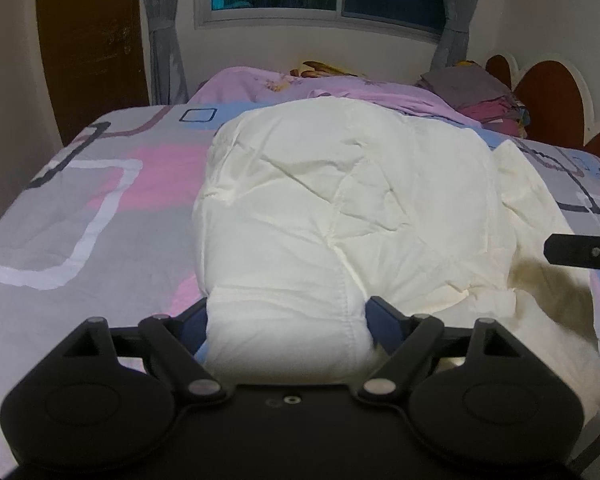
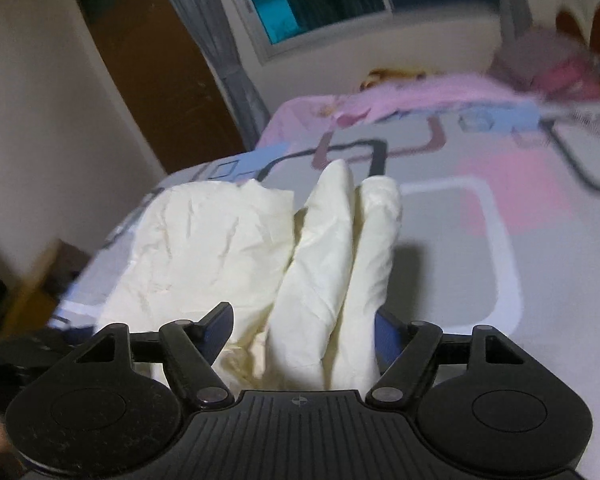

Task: Fold large clothes

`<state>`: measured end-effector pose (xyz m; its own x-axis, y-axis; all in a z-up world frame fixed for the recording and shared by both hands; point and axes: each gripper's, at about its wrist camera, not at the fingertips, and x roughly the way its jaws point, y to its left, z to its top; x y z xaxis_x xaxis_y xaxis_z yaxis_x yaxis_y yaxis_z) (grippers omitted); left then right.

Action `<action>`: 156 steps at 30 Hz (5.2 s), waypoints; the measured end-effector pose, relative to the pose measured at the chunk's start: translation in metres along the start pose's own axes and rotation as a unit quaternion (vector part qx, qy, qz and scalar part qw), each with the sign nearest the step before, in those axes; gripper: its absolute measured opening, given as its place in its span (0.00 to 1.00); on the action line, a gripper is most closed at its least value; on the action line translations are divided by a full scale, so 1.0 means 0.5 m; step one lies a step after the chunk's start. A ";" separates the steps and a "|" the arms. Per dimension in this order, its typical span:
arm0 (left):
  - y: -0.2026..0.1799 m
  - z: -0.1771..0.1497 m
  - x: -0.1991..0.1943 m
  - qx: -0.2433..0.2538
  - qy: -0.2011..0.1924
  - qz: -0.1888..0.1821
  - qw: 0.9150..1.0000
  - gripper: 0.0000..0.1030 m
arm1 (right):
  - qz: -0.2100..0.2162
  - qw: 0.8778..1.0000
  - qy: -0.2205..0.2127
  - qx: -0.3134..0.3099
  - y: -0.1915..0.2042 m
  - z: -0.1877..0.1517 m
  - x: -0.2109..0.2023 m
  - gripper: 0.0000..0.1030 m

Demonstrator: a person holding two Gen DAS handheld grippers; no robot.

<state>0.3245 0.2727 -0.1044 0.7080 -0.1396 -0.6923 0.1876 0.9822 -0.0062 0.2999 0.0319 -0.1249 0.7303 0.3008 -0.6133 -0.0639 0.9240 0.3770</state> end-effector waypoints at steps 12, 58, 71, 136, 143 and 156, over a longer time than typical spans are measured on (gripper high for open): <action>-0.001 -0.005 -0.032 0.022 -0.019 -0.012 1.000 0.80 | 0.027 0.997 -0.029 -0.067 0.093 -0.019 -0.038 0.71; -0.170 -0.212 -0.606 -0.043 -0.077 0.080 0.993 1.00 | 0.024 0.984 -0.130 -0.117 0.181 -0.273 -0.562 1.00; -0.201 -0.251 -0.690 -0.048 -0.100 0.121 0.986 1.00 | 0.002 0.979 -0.172 -0.111 0.200 -0.325 -0.681 1.00; -0.203 -0.248 -0.678 -0.065 -0.093 0.126 0.986 1.00 | 0.008 0.979 -0.178 -0.099 0.155 -0.300 -0.700 1.00; -0.210 -0.242 -0.666 -0.058 -0.088 0.122 0.987 1.00 | 0.009 0.980 -0.174 -0.095 0.146 -0.298 -0.694 1.00; -0.200 -0.222 -0.573 -0.040 -0.059 0.075 0.995 1.00 | -0.004 0.986 -0.144 -0.081 0.109 -0.288 -0.624 1.00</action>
